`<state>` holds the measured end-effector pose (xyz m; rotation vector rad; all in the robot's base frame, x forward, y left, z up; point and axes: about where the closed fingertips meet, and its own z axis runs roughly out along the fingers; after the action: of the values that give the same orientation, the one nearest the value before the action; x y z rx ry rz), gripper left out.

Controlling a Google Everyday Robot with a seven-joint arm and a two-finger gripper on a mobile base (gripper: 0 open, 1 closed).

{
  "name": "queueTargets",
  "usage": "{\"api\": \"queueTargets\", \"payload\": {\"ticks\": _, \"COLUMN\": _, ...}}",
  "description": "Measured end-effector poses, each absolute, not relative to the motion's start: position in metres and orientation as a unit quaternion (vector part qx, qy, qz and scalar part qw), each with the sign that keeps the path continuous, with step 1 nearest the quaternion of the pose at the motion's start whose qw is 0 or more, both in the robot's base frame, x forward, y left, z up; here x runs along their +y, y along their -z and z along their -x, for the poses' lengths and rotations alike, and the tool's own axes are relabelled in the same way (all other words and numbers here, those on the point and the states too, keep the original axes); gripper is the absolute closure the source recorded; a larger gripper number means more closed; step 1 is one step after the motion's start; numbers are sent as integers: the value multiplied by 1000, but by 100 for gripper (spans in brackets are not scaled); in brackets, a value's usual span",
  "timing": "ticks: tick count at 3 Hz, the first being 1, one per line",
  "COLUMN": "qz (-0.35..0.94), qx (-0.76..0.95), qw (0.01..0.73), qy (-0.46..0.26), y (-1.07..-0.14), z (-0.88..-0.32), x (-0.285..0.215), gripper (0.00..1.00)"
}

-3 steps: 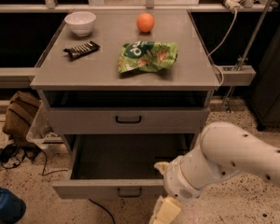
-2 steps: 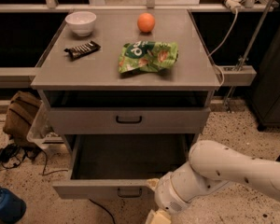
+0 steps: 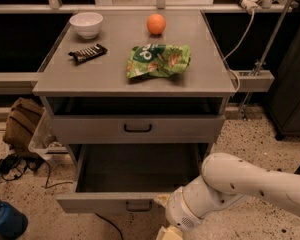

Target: Close middle drawer

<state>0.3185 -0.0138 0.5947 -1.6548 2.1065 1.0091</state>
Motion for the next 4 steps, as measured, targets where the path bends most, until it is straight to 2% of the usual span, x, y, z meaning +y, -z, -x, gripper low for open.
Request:
{"api": "queueTargets", "payload": {"ticks": 2, "qz": 561, "qx": 717, "qw": 162, "qy": -380, "y": -506, "z": -329, "x": -11, "gripper": 0}}
{"api": "queueTargets", "payload": {"ticks": 4, "qz": 555, "qx": 718, "qw": 154, "qy": -392, "y": -484, "z": -326, "x": -6, "gripper": 0}}
